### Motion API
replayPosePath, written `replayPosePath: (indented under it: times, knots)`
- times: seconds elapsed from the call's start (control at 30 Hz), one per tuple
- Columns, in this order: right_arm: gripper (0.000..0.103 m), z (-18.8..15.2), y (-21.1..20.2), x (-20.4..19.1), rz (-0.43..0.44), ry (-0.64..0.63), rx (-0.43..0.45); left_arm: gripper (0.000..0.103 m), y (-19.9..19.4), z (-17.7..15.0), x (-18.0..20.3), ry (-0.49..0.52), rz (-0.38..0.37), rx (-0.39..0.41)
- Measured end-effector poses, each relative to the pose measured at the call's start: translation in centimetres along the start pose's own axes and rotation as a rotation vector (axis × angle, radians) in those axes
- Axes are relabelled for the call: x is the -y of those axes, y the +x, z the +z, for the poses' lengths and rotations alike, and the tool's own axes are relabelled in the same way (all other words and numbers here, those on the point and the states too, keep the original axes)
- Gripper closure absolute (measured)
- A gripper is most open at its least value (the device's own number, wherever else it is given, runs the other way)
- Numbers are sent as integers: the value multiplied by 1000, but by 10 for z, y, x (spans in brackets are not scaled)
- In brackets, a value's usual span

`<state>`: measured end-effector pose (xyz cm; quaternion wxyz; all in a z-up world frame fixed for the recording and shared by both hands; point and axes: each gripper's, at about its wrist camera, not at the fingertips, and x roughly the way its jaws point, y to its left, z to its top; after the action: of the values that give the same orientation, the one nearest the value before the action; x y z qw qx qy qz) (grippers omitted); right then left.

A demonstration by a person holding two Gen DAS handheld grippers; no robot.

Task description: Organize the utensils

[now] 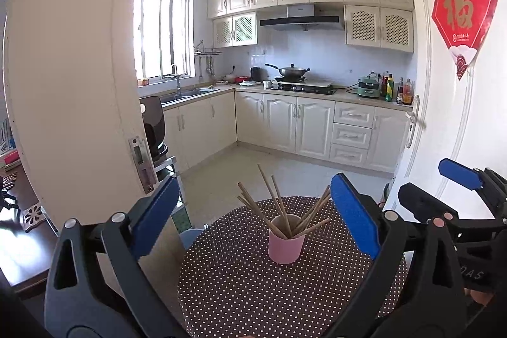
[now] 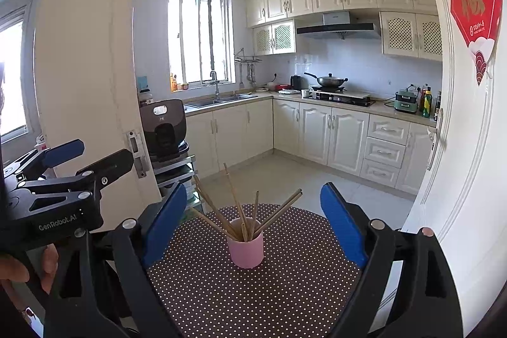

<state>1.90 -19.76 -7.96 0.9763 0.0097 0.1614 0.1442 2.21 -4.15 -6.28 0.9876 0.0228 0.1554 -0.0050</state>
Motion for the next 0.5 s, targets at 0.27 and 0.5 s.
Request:
replayPosePath:
  times: [0.27, 0.5]
  knots:
    - [19, 0, 0, -1, -4, -9, 5, 8, -2, -1, 1, 1, -11, 10]
    - [19, 0, 0, -1, -9, -6, 7, 8, -3, -2, 0, -1, -19, 17]
